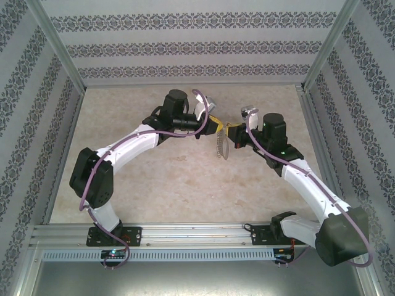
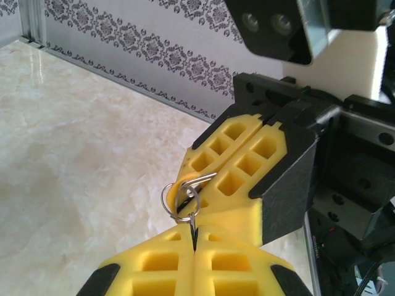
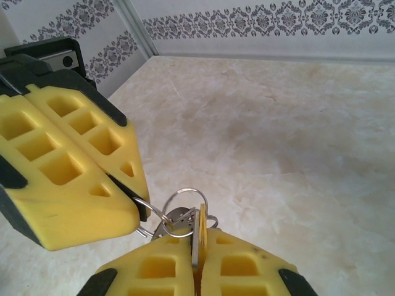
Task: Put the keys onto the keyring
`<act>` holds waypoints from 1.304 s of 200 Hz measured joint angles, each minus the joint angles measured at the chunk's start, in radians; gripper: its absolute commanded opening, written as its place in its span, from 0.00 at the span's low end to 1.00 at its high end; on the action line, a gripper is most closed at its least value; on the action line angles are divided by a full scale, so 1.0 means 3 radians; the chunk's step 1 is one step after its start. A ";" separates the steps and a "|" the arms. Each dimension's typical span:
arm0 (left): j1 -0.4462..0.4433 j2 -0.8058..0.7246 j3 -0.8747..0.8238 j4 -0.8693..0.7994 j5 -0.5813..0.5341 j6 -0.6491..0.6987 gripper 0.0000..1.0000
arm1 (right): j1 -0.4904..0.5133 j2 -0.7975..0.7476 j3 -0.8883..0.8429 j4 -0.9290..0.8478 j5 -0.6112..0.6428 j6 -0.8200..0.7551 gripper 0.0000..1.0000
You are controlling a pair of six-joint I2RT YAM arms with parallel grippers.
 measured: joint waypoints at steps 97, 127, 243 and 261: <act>-0.0003 0.0000 0.0085 -0.0245 -0.0117 0.0136 0.00 | 0.0067 0.0195 0.0167 -0.0136 0.0017 -0.0053 0.00; -0.0003 0.0001 0.0088 -0.0259 -0.0125 0.0145 0.00 | 0.0067 0.0197 0.0167 -0.0136 0.0018 -0.0053 0.00; -0.0069 0.0001 0.0132 -0.0225 -0.0200 0.0200 0.00 | -0.0140 0.0047 0.0116 -0.0167 -0.0178 -0.0039 0.00; -0.0069 0.0000 0.0132 -0.0226 -0.0198 0.0205 0.00 | -0.0139 0.0048 0.0116 -0.0167 -0.0187 -0.0038 0.00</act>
